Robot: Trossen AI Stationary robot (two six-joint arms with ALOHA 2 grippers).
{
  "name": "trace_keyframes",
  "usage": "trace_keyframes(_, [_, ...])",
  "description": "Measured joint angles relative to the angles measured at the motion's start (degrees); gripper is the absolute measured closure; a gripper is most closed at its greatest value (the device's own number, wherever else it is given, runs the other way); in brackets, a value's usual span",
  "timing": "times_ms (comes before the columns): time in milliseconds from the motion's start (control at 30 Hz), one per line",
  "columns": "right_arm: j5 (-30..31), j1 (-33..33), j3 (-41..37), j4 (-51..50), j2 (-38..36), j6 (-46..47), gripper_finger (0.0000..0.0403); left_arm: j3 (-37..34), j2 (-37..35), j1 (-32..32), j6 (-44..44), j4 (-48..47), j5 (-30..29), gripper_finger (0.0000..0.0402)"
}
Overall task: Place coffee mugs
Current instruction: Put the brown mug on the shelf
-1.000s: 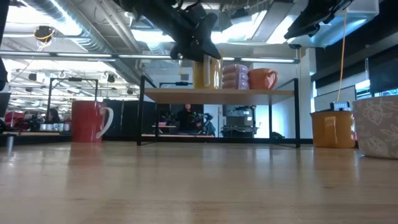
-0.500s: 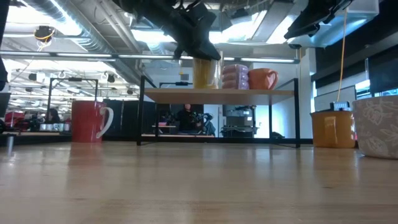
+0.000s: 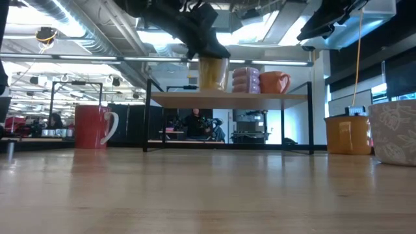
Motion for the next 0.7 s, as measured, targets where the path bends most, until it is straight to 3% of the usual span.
trace_keyframes(267, [-0.46, 0.00, 0.00, -0.02, 0.00, 0.13, 0.0251, 0.17, -0.10, 7.55, 2.19, 3.91, 16.08, 0.0379])
trace_keyframes(700, [-0.48, 0.00, 0.00, -0.02, 0.00, 0.34, 0.0251, 0.27, 3.79, 13.76, 5.64, 8.22, 27.33, 0.0379])
